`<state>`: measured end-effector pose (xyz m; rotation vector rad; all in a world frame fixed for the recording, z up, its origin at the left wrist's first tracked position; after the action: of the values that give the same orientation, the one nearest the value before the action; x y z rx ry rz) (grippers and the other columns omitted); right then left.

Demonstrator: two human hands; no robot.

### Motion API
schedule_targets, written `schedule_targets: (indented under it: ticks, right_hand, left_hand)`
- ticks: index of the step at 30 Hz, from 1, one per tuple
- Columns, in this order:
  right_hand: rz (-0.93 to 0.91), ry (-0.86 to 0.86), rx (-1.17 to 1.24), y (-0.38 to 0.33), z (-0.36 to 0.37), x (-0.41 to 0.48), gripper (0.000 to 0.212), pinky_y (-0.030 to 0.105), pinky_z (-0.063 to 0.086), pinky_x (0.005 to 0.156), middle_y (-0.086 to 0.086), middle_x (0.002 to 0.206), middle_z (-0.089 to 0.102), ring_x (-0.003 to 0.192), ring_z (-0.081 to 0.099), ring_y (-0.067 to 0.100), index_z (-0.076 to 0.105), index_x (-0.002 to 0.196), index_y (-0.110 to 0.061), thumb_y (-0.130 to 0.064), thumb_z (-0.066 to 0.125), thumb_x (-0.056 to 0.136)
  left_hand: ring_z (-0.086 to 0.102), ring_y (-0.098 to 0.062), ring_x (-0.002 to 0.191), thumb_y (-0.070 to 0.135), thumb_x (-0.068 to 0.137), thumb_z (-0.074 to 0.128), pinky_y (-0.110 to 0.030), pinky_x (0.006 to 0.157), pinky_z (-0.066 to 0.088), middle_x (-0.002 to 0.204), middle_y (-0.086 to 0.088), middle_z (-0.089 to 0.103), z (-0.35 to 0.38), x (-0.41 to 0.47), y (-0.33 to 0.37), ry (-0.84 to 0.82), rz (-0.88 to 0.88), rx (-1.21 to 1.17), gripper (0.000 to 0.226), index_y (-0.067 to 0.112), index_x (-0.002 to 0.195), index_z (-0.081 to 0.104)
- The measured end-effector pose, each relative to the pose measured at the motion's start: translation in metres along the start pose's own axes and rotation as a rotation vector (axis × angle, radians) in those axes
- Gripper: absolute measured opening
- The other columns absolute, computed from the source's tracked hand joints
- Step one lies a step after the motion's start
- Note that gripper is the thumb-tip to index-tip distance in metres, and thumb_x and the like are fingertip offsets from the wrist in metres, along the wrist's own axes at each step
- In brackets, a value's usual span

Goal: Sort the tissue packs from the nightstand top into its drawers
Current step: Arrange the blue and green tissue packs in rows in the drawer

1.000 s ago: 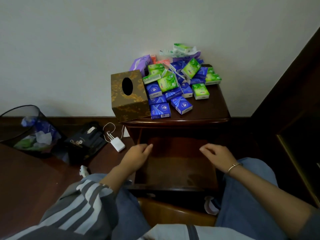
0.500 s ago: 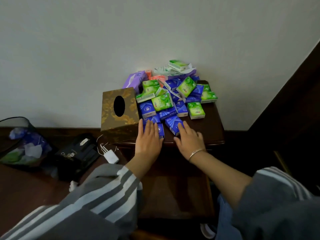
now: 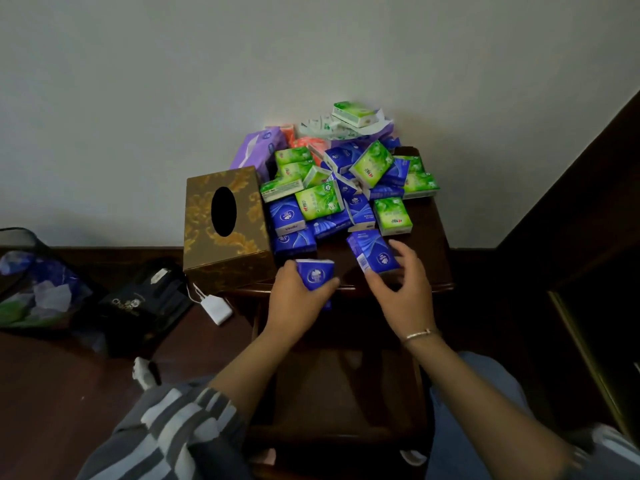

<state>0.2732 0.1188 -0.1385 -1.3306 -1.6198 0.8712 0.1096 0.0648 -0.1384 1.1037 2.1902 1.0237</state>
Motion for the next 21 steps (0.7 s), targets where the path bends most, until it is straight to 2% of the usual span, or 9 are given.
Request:
schedule_targets:
  ticks: [2, 4, 7, 9, 11, 14, 17, 19, 21]
  right_hand:
    - [0.016, -0.038, 0.110, -0.007, -0.010, -0.009, 0.049, 0.017, 0.047, 0.086, -0.009, 0.116, 0.052, 0.103, 0.056, 0.003, 0.053, 0.123, -0.031, -0.025, 0.072, 0.079]
    - [-0.009, -0.073, 0.120, -0.016, -0.016, -0.020, 0.046, 0.011, 0.047, 0.083, -0.017, 0.113, 0.053, 0.103, 0.056, -0.002, 0.054, 0.119, -0.037, -0.030, 0.072, 0.078]
    - [-0.055, -0.078, 0.003, -0.029, -0.013, -0.034, 0.044, 0.006, 0.043, 0.080, -0.015, 0.109, 0.056, 0.100, 0.055, -0.004, 0.058, 0.116, -0.028, -0.031, 0.074, 0.075]
    - [-0.064, -0.098, -0.083, -0.038, -0.007, -0.038, 0.044, 0.010, 0.043, 0.083, -0.006, 0.112, 0.057, 0.103, 0.054, 0.003, 0.060, 0.118, -0.019, -0.027, 0.074, 0.077]
    - [-0.061, -0.164, -0.100, -0.048, -0.004, -0.040, 0.043, 0.012, 0.042, 0.088, -0.004, 0.116, 0.056, 0.108, 0.053, 0.006, 0.059, 0.120, -0.016, -0.025, 0.071, 0.080]
    - [-0.085, -0.385, -0.008, -0.061, -0.001, -0.047, 0.042, 0.011, 0.040, 0.096, -0.009, 0.124, 0.056, 0.115, 0.051, -0.001, 0.054, 0.126, -0.020, -0.013, 0.063, 0.086]
    - [0.092, -0.565, 0.334, -0.069, -0.006, -0.044, 0.038, 0.016, 0.045, 0.097, -0.006, 0.123, 0.062, 0.115, 0.056, 0.000, 0.052, 0.125, -0.017, 0.000, 0.053, 0.090]
    - [0.161, -0.491, 0.401, -0.066, -0.015, -0.023, 0.030, 0.017, 0.048, 0.093, 0.001, 0.114, 0.067, 0.108, 0.062, 0.006, 0.055, 0.114, -0.015, 0.003, 0.052, 0.090]
    - [0.135, -0.306, 0.222, -0.055, -0.027, 0.011, 0.020, 0.019, 0.051, 0.089, 0.002, 0.104, 0.069, 0.102, 0.064, 0.012, 0.061, 0.104, -0.013, -0.001, 0.057, 0.089]
  left_hand:
    - [0.057, 0.002, 0.080, 0.039, 0.074, 0.078, -0.015, 0.060, 0.044, 0.100, 0.012, 0.057, 0.000, -0.003, 0.009, -0.050, -0.201, -0.382, 0.052, 0.023, 0.110, 0.044]
    - [0.068, -0.012, 0.089, 0.038, 0.080, 0.073, -0.023, 0.062, 0.054, 0.110, 0.002, 0.067, 0.004, -0.005, 0.017, -0.200, -0.358, -0.683, 0.051, 0.015, 0.118, 0.048]
    - [0.071, -0.022, 0.099, 0.053, 0.092, 0.047, -0.033, 0.074, 0.059, 0.110, -0.010, 0.072, 0.006, -0.011, 0.028, -0.470, -0.507, -0.975, 0.050, 0.014, 0.121, 0.059]
    - [0.069, -0.022, 0.104, 0.068, 0.088, 0.036, -0.035, 0.080, 0.057, 0.114, -0.010, 0.071, 0.002, -0.013, 0.030, -0.567, -0.542, -1.106, 0.065, 0.017, 0.119, 0.063]
    - [0.067, -0.023, 0.108, 0.073, 0.079, 0.048, -0.037, 0.084, 0.055, 0.119, -0.008, 0.069, -0.006, -0.014, 0.029, -0.591, -0.500, -1.103, 0.073, 0.019, 0.128, 0.057]
    - [0.069, -0.022, 0.103, 0.055, 0.068, 0.074, -0.036, 0.080, 0.056, 0.119, -0.007, 0.069, -0.021, -0.014, 0.024, -0.470, -0.442, -0.987, 0.083, 0.019, 0.136, 0.044]
    - [0.070, -0.022, 0.100, 0.035, 0.073, 0.077, -0.036, 0.077, 0.056, 0.115, -0.009, 0.069, -0.033, -0.010, 0.019, -0.371, -0.412, -0.944, 0.068, 0.017, 0.133, 0.049]
    - [0.069, -0.022, 0.101, 0.032, 0.077, 0.075, -0.037, 0.078, 0.057, 0.114, -0.007, 0.070, -0.039, -0.006, 0.017, -0.356, -0.405, -0.944, 0.059, 0.020, 0.130, 0.052]
    - [0.070, -0.022, 0.100, 0.031, 0.077, 0.076, -0.037, 0.077, 0.058, 0.114, -0.006, 0.071, -0.041, -0.001, 0.015, -0.360, -0.385, -0.927, 0.058, 0.021, 0.128, 0.052]
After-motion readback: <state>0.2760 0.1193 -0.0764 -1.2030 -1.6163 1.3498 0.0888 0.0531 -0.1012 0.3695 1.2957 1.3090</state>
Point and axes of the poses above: each hand's wrist, its own x-axis towards the middle knuckle, its own z-axis out of the palm, y = z × x, the point moved 1 cm from there along x, towards the middle knuckle
